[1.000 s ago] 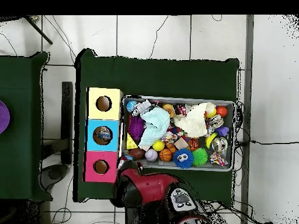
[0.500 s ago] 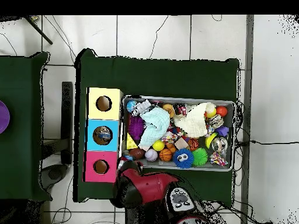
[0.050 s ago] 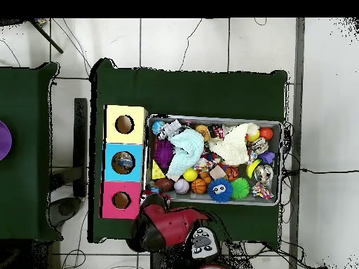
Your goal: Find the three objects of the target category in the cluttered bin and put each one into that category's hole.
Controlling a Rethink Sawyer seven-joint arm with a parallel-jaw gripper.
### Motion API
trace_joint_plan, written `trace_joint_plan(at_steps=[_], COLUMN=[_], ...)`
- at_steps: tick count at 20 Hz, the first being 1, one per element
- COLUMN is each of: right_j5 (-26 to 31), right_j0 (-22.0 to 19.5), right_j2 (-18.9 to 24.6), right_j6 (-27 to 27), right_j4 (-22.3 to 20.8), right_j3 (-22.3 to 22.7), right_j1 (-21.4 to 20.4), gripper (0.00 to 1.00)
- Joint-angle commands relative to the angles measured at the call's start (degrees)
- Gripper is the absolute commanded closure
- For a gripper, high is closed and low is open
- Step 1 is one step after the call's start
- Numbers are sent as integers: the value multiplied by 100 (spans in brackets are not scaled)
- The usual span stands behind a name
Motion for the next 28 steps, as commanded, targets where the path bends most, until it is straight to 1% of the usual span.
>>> trace_joint_plan(at_steps=[1, 5, 9, 10, 13, 14, 15, 17, 19, 22, 28], right_j5=[434, 796, 1186, 1218, 1333, 1335, 1383, 1315, 1342, 1504, 1823], right_j0=[160, 68, 39, 67, -74, 3, -1, 62, 35, 13, -168], right_j2=[577, 661, 710, 666, 839, 808, 843, 757, 785, 838, 1041], right_j6=[-54, -184, -267, -264, -258, -305, -302, -239, -223, -247, -307], right_j4=[-378, -436, -387, -378, -375, -420, -399, -405, -400, -358, -311], right_j3=[-427, -443, -490, -506, -457, -506, -514, -493, -470, -451, -344], right_j1=[255, 118, -20, -45, -96, -132, -142, -137, -164, -287, -575], gripper=[100, 100, 100, 100, 100, 100, 100, 100, 100, 100, 100])
